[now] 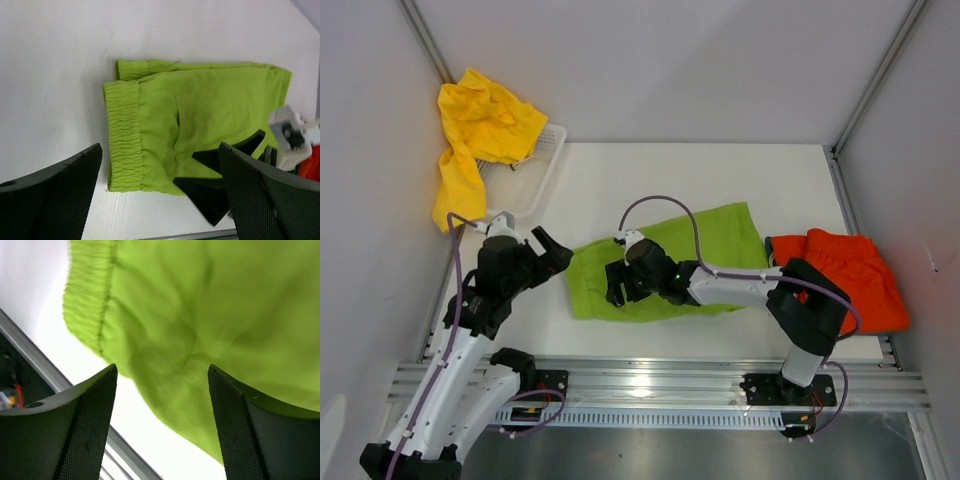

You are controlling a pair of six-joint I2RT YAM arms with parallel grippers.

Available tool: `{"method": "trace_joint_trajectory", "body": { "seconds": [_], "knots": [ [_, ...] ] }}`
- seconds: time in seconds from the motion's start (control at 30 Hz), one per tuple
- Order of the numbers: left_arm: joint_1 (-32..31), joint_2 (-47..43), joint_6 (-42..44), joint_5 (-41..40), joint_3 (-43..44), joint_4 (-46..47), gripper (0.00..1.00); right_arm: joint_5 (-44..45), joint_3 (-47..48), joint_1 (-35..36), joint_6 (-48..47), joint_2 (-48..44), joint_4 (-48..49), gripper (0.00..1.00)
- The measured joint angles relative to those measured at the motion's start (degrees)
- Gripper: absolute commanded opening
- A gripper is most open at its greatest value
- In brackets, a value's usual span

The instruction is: Fold and stack the shorts

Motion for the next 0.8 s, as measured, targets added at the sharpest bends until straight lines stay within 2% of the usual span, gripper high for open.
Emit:
{"method": "trace_joint_trajectory", "body": {
  "seconds": [0.13,0.3,0.6,0.8],
  "knots": [
    [0.0,0.7,0.2,-0.2,6.0,-4.2,0.99,10.3,0.1,7.3,-7.9,-3.9,-0.8,0.77],
    [0.5,2.3,0.3,-0.6,12.7,-8.3,0.99,21.2,1.0,16.1,-19.0,-4.6,-0.2,0.81],
    [10.5,1.4,2.2,-0.9,23.3,-16.2,0.99,31.9,4.0,19.0,-33.1,1.3,5.5,0.84],
    [11.1,0.5,3.7,-5.2,33.7,-20.2,0.99,31.4,4.6,21.1,-43.1,6.0,8.6,0.88]
  ]
}}
